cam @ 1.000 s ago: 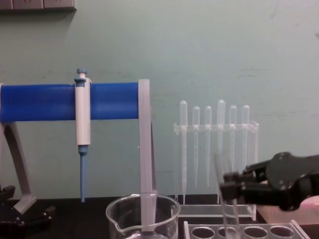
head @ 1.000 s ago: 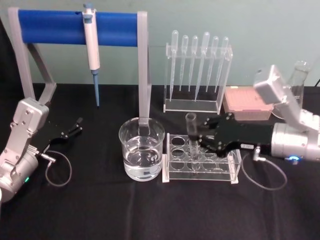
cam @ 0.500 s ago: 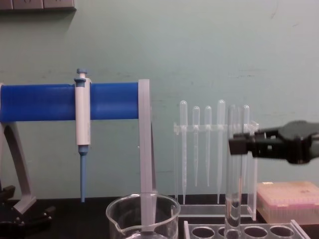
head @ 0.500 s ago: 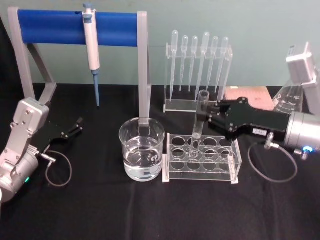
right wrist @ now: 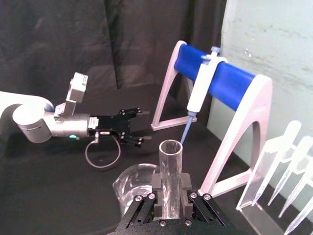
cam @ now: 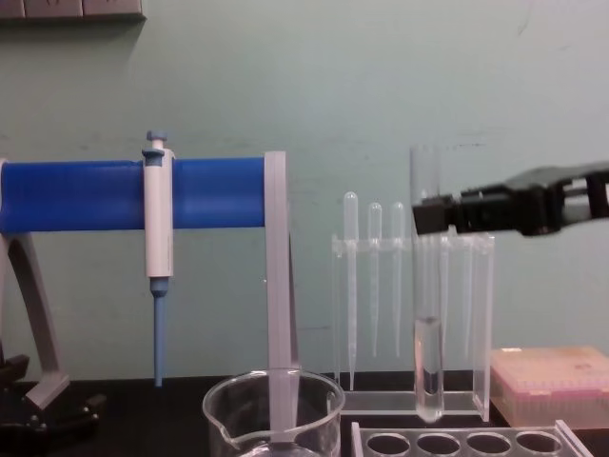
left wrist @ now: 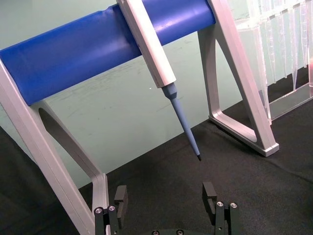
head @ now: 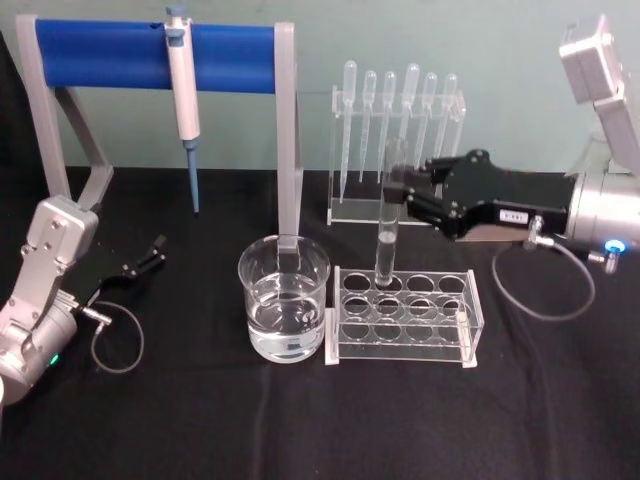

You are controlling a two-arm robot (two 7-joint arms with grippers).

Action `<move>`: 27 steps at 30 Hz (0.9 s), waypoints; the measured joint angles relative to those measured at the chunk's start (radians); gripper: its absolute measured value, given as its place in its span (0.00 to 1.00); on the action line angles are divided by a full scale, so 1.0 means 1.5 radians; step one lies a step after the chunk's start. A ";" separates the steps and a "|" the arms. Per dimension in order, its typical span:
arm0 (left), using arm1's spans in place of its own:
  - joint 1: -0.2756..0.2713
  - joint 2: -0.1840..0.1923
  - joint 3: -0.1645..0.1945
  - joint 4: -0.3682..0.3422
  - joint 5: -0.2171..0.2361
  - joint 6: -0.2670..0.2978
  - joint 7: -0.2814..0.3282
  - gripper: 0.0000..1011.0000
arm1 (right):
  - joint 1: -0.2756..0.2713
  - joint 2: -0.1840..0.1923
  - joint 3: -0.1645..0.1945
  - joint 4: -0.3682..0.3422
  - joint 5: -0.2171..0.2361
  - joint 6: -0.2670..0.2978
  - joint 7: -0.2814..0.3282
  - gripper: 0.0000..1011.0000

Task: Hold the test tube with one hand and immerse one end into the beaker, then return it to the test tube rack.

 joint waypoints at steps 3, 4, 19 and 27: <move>0.000 0.000 0.000 0.000 0.000 0.000 0.000 0.99 | 0.017 0.000 -0.004 -0.001 -0.001 0.010 -0.005 0.22; 0.000 0.000 0.000 0.000 0.000 0.000 0.000 0.99 | 0.025 0.000 -0.006 -0.001 -0.001 0.013 -0.008 0.22; 0.000 0.000 0.000 0.000 0.000 0.000 0.000 0.99 | 0.041 0.002 -0.014 -0.001 0.004 0.022 -0.012 0.22; 0.000 0.000 0.000 0.000 0.000 0.000 0.000 0.99 | 0.040 0.002 -0.013 -0.001 0.003 0.021 -0.011 0.22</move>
